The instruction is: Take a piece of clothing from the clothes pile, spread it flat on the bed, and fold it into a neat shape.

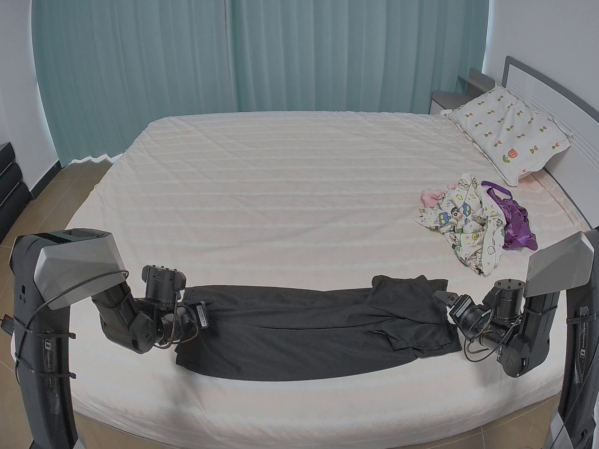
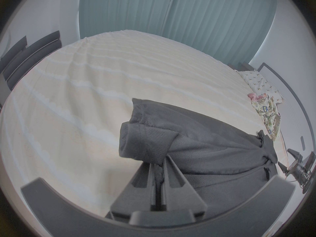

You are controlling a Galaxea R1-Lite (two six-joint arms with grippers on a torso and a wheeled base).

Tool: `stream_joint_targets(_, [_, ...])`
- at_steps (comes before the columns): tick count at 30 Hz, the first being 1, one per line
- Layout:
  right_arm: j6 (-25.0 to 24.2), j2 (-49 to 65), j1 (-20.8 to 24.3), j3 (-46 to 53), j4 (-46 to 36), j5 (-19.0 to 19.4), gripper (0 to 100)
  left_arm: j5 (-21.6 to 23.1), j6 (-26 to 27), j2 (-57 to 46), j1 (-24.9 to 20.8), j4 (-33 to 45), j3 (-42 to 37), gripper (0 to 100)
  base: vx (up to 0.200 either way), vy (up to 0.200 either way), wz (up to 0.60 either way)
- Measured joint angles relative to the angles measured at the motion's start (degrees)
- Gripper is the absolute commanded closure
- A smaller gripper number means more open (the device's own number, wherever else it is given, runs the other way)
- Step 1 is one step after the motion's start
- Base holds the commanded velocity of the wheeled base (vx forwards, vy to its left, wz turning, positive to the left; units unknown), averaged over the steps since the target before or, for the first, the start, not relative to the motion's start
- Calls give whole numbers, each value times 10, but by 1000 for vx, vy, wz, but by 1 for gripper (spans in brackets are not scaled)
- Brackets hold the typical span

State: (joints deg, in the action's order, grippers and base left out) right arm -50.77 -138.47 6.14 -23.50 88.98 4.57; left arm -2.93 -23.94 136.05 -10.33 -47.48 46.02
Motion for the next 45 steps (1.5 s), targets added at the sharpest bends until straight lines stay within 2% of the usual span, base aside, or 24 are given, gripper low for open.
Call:
stream_joint_targets(12, [0,0,-2,-1,0,1,0,4,4,-43,61,13,-11,100,0,0,0])
stream_joint_targets(19, [0,-1,-4,-3,0,6,0,38,3,-74,105,55,-10,100,0,0,0])
stream_joint_targets(24, [0,-1,-6,-4,0,9,0,39,0,-96,115,62,-15,100,0,0,0])
stream_joint_targets(29, [0,-2,-6,-4,0,9,0,35,-2,-117,92,64,-29,100,0,0,0])
stream_joint_targets(45, [0,-3,-7,-3,0,9,0,-5,-25,-164,-28,96,-39,100,0,-200,0])
